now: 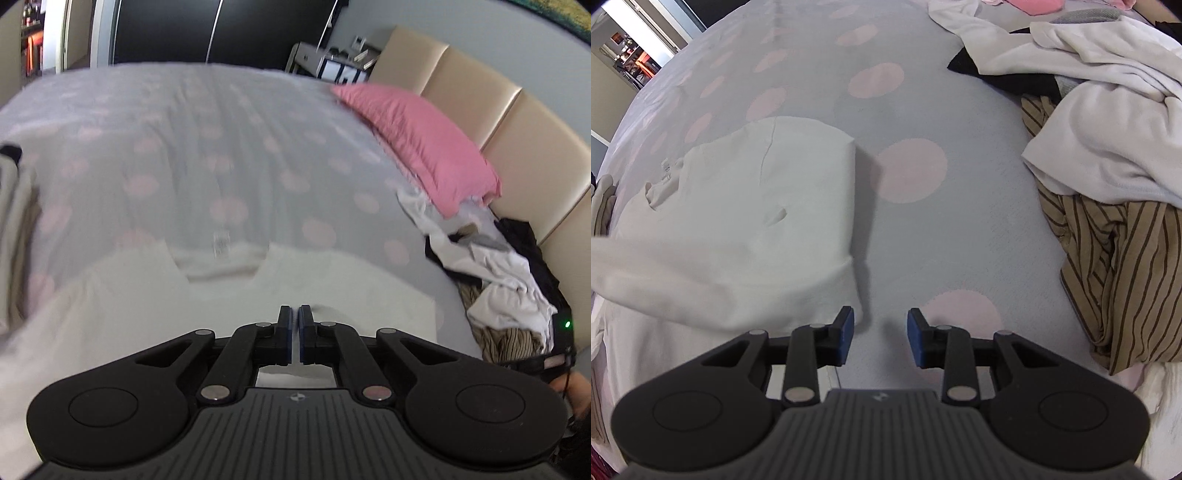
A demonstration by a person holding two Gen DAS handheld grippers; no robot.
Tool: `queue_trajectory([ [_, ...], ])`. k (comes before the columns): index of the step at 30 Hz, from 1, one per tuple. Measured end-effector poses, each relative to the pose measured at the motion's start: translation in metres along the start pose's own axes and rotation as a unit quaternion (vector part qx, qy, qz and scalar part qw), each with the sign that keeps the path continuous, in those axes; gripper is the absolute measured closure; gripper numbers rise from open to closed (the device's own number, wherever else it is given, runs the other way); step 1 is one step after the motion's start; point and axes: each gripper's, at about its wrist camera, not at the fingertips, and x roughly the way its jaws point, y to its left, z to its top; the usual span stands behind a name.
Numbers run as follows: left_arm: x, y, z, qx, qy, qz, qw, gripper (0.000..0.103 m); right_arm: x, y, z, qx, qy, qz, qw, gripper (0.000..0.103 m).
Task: Fold clothes
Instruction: 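Move the right gripper to the shirt side edge and grasp it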
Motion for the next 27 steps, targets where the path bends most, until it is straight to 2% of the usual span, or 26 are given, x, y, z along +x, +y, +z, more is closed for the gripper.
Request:
queue_trajectory([
  [5, -0.026, 0.023, 0.026, 0.003, -0.014, 0.056, 0.9983, 0.102, 0.0, -0.001, 0.002, 0.003, -0.002, 0.003, 1.0, 0.068],
  [9, -0.029, 0.064, 0.022, -0.019, 0.002, 0.111, 0.9936, 0.102, 0.0, 0.0, 0.002, 0.003, -0.002, 0.002, 1.0, 0.068],
  [13, -0.011, 0.104, 0.007, -0.027, 0.029, 0.157, 0.9867, 0.101, 0.005, 0.007, 0.007, -0.004, -0.006, 0.006, 1.0, 0.068],
  [17, 0.014, 0.13, -0.01, -0.043, 0.05, 0.164, 0.9842, 0.101, 0.011, 0.017, 0.022, -0.017, -0.018, 0.017, 1.0, 0.068],
  [22, 0.029, 0.141, -0.021, -0.05, 0.063, 0.157, 0.9843, 0.101, 0.014, 0.038, 0.065, -0.025, -0.047, 0.035, 0.998, 0.068],
  [25, 0.033, 0.144, -0.023, -0.051, 0.065, 0.159, 0.9839, 0.101, 0.024, 0.055, 0.098, -0.038, -0.075, 0.042, 0.996, 0.059],
  [27, 0.036, 0.146, -0.025, -0.052, 0.067, 0.159, 0.9836, 0.101, 0.038, 0.063, 0.117, -0.039, -0.078, 0.047, 0.995, 0.058],
])
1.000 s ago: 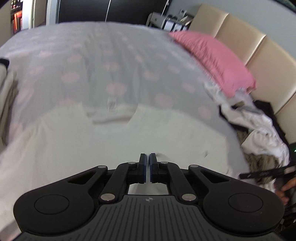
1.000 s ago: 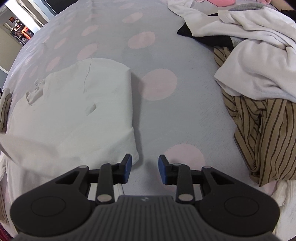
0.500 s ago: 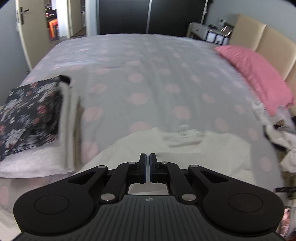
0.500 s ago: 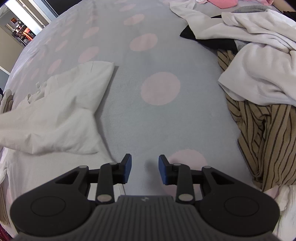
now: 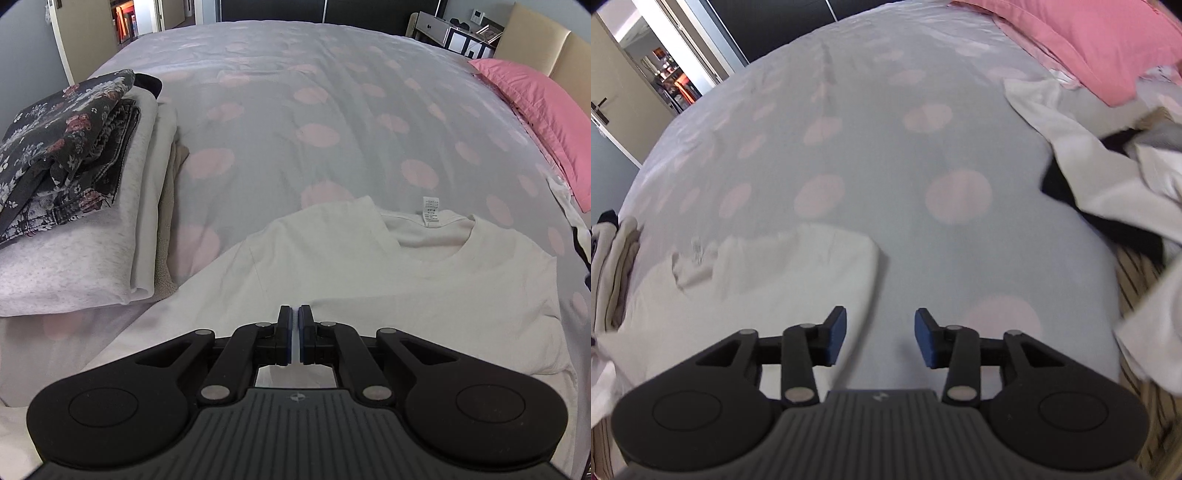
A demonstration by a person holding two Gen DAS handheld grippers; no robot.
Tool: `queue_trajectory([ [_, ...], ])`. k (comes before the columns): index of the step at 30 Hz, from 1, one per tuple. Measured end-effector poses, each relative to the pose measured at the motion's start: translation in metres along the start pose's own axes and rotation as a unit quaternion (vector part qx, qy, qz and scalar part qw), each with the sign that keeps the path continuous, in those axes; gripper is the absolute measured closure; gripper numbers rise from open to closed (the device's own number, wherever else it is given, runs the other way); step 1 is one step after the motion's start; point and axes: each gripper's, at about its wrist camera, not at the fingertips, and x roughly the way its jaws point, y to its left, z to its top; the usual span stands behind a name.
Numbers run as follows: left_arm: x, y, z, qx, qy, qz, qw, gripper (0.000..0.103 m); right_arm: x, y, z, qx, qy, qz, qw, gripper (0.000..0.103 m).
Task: Fold clothes
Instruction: 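Move the right gripper to the shirt side edge and grasp it, then fold the grasped shirt side over the body with the right gripper, release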
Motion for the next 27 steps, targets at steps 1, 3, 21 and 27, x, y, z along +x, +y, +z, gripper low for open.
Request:
queue_trajectory([
  [1, 0.002, 0.001, 0.0, -0.001, 0.001, 0.0, 1.0, 0.101, 0.01, 0.001, 0.006, 0.005, 0.004, 0.004, 1.0, 0.058],
  [3, 0.006, 0.004, 0.0, -0.003, 0.004, 0.001, 1.0, 0.101, 0.029, 0.002, 0.014, 0.018, 0.011, 0.01, 1.0, 0.058],
  [21, 0.05, 0.015, 0.007, -0.013, 0.005, 0.007, 0.9999, 0.101, 0.08, 0.02, 0.037, -0.032, 0.0, -0.049, 0.998, 0.1],
  [27, 0.032, 0.029, -0.001, -0.031, -0.028, -0.016, 0.999, 0.08, 0.056, 0.016, 0.031, -0.055, -0.021, -0.056, 0.997, 0.088],
])
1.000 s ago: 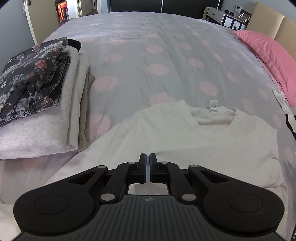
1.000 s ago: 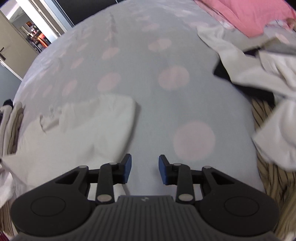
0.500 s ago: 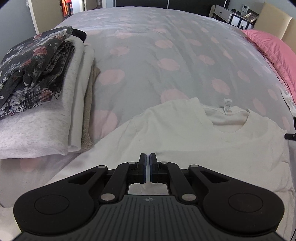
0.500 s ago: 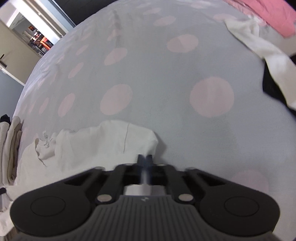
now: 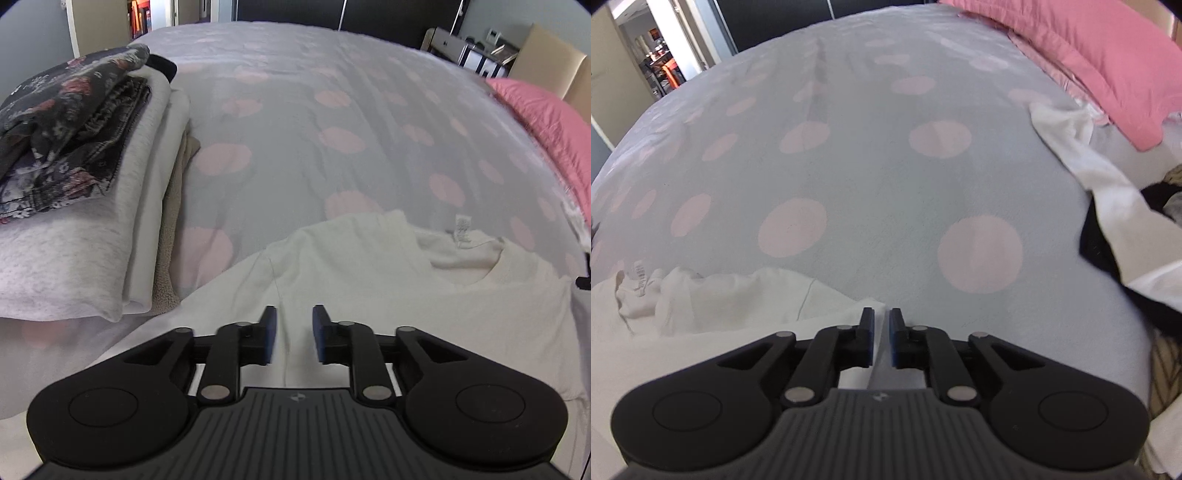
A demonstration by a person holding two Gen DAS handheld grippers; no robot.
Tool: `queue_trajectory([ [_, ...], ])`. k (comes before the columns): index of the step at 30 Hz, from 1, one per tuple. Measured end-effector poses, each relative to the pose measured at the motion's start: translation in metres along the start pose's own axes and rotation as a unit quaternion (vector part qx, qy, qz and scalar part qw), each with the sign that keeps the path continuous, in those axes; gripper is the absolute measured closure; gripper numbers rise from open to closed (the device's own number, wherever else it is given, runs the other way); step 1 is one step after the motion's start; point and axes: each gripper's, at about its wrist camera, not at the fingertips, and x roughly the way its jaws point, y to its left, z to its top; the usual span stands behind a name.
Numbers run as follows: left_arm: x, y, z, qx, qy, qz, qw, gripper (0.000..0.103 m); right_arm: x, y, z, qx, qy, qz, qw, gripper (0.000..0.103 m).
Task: Fold clothes
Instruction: 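Fold the grasped shirt side over the body with the right gripper, release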
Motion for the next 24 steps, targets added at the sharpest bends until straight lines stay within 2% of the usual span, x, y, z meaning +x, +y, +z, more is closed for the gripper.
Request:
queue_trajectory([
  [2, -0.007, 0.002, -0.006, 0.001, -0.002, -0.01, 0.9999, 0.078, -0.016, 0.0, -0.008, -0.015, -0.002, 0.011, 1.0, 0.084],
  [5, -0.009, 0.003, -0.022, -0.001, 0.017, -0.027, 0.9995, 0.072, -0.042, 0.005, -0.029, -0.041, 0.002, 0.032, 0.999, 0.08],
  [11, 0.0, -0.005, -0.054, -0.008, 0.048, -0.046, 0.9978, 0.07, -0.081, 0.017, -0.097, -0.089, 0.036, 0.056, 0.994, 0.073],
  [13, 0.003, -0.004, -0.058, -0.019, 0.047, -0.045, 0.9977, 0.07, -0.089, 0.021, -0.116, -0.11, 0.041, 0.053, 0.992, 0.061],
  [14, 0.004, -0.003, -0.059, -0.026, 0.046, -0.047, 0.9975, 0.07, -0.092, 0.024, -0.125, -0.122, 0.042, 0.051, 0.99, 0.058],
  [17, 0.005, -0.002, -0.061, -0.039, 0.042, -0.042, 0.9975, 0.082, -0.094, 0.033, -0.147, -0.155, 0.049, 0.047, 0.986, 0.054],
  [20, 0.004, -0.001, -0.06, -0.047, 0.043, -0.035, 0.9974, 0.093, -0.084, 0.049, -0.163, -0.206, 0.054, 0.02, 0.977, 0.054],
  [22, 0.004, -0.003, -0.059, -0.046, 0.046, -0.027, 0.9975, 0.099, -0.075, 0.062, -0.171, -0.25, 0.048, -0.018, 0.967, 0.057],
  [24, 0.002, -0.005, -0.058, -0.042, 0.049, -0.023, 0.9977, 0.101, -0.07, 0.068, -0.173, -0.268, 0.045, -0.039, 0.962, 0.08],
])
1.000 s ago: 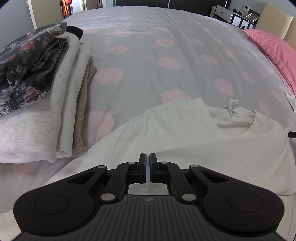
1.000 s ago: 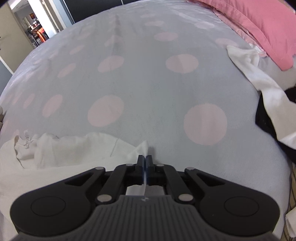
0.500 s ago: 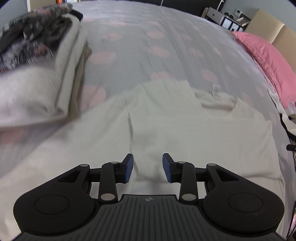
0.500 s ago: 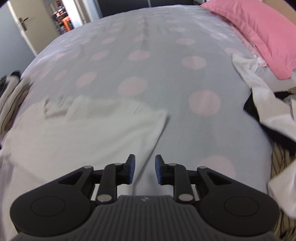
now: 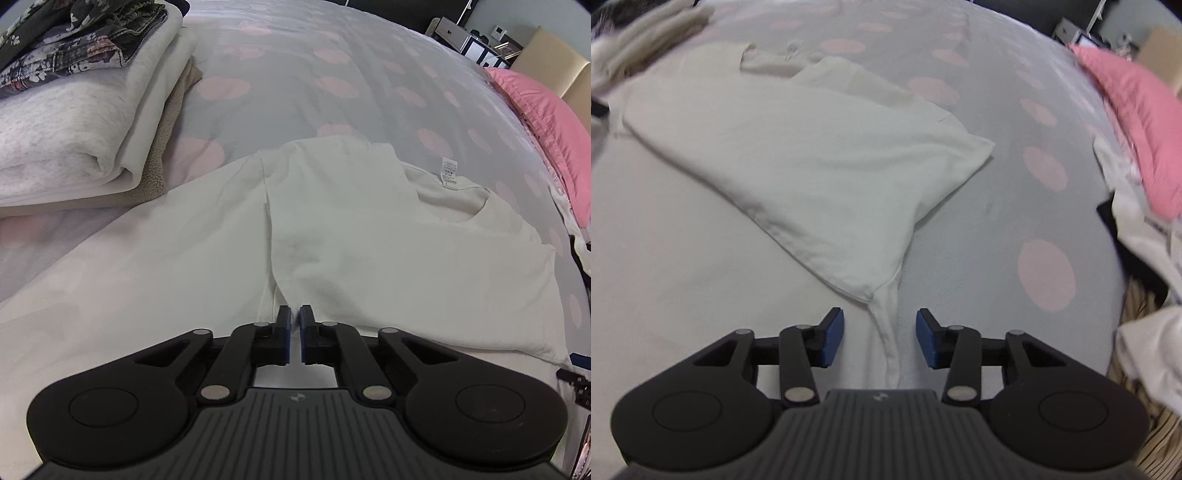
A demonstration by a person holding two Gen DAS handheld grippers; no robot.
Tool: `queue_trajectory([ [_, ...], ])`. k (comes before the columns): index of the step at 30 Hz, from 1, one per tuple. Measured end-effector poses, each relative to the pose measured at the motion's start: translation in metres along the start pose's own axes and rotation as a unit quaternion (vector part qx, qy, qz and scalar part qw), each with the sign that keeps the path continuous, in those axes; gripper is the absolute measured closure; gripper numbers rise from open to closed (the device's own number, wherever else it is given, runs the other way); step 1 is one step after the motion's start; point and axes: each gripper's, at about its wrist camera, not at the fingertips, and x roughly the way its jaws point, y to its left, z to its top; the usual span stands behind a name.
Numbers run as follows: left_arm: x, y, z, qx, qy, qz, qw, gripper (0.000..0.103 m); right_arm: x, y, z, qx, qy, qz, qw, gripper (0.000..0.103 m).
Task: Fold clothes
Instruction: 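Fold the grasped shirt side over the body with the right gripper, release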
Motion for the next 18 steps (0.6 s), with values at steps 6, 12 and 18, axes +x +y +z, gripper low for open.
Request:
queue_trajectory([
  [6, -0.015, -0.008, 0.004, 0.027, -0.003, 0.002, 0.9996, 0.103, -0.004, -0.036, 0.005, 0.091, 0.007, 0.005, 0.996, 0.1],
  [12, 0.006, 0.003, -0.007, 0.034, 0.042, 0.028, 0.9981, 0.103, 0.012, -0.048, 0.0, 0.145, 0.036, 0.024, 0.989, 0.1],
  [18, -0.019, 0.015, -0.008, 0.026, 0.023, 0.028, 0.999, 0.097, 0.0, -0.052, -0.001, 0.166, 0.039, 0.034, 0.985, 0.086],
])
